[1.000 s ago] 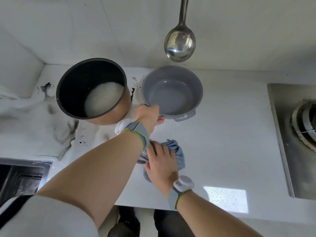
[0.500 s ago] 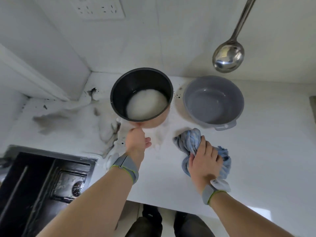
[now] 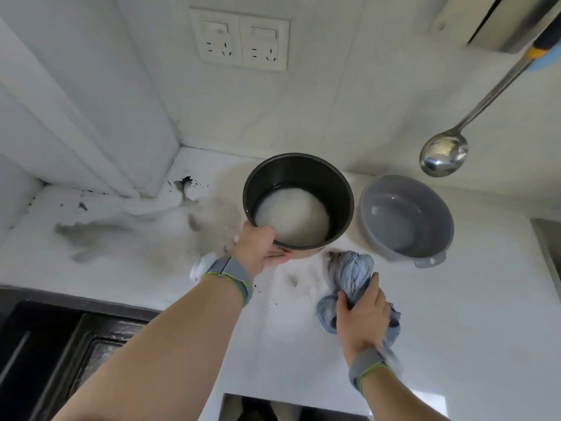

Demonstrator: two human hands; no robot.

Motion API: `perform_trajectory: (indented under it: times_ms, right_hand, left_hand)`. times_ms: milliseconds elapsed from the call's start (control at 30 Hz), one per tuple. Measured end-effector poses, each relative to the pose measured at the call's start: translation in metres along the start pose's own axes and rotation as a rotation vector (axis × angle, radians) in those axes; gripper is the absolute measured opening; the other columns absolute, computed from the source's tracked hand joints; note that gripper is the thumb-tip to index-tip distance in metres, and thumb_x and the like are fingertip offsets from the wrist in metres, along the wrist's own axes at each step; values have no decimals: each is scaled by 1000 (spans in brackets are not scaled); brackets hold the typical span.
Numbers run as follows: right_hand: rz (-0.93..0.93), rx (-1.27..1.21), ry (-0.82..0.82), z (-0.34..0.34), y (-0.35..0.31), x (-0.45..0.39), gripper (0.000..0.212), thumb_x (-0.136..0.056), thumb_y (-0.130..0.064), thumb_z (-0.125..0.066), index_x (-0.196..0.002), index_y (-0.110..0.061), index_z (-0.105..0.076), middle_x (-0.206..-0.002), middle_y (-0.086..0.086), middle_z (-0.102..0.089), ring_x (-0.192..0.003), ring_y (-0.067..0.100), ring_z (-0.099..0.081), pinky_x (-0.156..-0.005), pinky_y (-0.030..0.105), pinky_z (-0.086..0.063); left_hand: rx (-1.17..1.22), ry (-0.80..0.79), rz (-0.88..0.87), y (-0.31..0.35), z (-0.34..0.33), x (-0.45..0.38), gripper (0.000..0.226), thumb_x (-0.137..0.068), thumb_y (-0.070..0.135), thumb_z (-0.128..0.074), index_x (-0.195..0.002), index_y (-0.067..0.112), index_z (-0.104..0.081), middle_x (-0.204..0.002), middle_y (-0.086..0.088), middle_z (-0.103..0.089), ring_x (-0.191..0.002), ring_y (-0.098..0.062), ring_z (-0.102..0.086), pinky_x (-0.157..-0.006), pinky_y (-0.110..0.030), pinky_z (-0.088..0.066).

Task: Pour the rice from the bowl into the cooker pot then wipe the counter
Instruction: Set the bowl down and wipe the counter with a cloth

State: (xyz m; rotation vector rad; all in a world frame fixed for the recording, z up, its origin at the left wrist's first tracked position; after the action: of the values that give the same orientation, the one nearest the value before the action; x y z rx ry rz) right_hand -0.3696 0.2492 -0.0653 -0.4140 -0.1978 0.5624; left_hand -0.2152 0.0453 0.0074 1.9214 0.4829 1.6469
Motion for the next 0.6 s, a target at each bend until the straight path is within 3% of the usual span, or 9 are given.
perform_trajectory:
  times_ms: [67,200,300,467,600]
  right_hand:
    - [51,53,21,-8,-1,8,87,-78,-20,-90,-152,2,-49,-130,31,-62,-104,55,-63,-89,60,-53]
    - [81,108,17,-10,-17,-6,85,-79,-25,-89,-151,0,-52,-122,29,-65,-96,52,-64,-79,58,-55]
    - [80,81,8,-11,-33,-28,80,-86,-26,-83,-153,0,-48,-127,28,-63,-105,51,-61,-88,59,-51]
    - [-28,-20,41,-18,-42,-66,74,-92,-25,-74,-154,-1,-44,-134,29,-58,-115,52,-56,-94,61,-46]
    - [-110,-25,135,-16,-28,-92,75,-93,-26,-71,-157,-4,-38,-137,29,-55,-117,52,-55,-96,62,-43]
  left_hand:
    - [30,11,-5,2,4,-5,43,-92,-4,-42,-133,11,-48,-100,-26,-67,-76,-44,-75,-56,-43,-63]
    - [66,30,-1,-1,18,-11,47,-92,-6,-43,-133,15,-50,-115,-30,-69,-81,-45,-75,-56,-45,-64]
    - [90,64,6,1,32,-6,52,-89,-10,-44,-133,18,-49,-113,-31,-69,-77,-44,-74,-56,-45,-64]
    - [74,110,9,10,51,5,51,-89,-12,-44,-134,11,-49,-92,-27,-68,-68,-41,-73,-51,-41,-63]
    - [79,112,7,23,54,15,50,-91,-11,-42,-137,8,-46,-108,-35,-66,-91,-50,-73,-62,-51,-65]
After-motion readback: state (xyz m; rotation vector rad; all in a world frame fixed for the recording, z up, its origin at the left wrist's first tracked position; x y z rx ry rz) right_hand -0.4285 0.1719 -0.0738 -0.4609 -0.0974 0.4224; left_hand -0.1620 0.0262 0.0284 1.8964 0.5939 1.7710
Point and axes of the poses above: each hand's wrist, its own x-axis away from the middle knuckle, its own z-axis out of the back of the hand, y = z × x, the point moved 4 cm from there along -x, towards the middle knuckle
